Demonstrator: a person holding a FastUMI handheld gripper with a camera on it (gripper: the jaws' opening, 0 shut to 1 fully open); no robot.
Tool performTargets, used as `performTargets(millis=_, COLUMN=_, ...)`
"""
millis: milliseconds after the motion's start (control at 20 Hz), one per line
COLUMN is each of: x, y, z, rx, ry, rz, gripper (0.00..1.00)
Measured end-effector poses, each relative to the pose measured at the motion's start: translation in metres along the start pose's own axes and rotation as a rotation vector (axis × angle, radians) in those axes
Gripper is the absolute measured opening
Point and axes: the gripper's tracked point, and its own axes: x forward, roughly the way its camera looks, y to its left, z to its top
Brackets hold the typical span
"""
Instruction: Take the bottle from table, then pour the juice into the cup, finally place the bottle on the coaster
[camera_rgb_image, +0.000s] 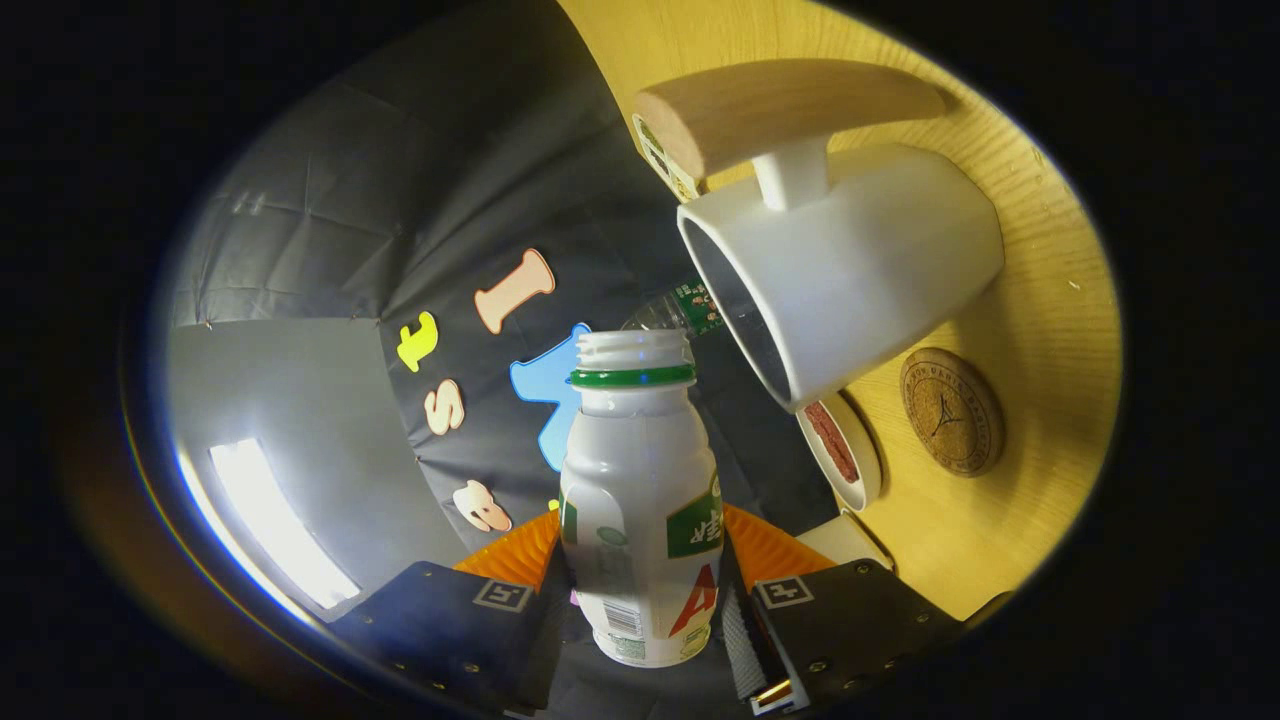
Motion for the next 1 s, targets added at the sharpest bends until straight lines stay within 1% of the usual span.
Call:
performTargets(millis=200, x=-0.001, y=-0.006, z=0.0, rx=-0.024, ry=0.001, rz=-0.01, gripper=0.66)
performTargets(millis=450, x=-0.003, y=-0.027, z=0.001, rx=-0.141, ry=0.021, rz=-0.07, gripper=0.66)
performTargets(millis=750, x=-0.006, y=-0.04, z=0.009, rx=-0.205, ry=0.005, rz=-0.1, gripper=0.66)
performTargets(millis=850, x=-0.006, y=-0.042, z=0.005, rx=-0.254, ry=0.02, rz=-0.109, gripper=0.66)
performTargets(millis=1000, x=-0.005, y=-0.044, z=-0.002, rx=-0.368, ry=0.045, rz=-0.119, gripper=0.66)
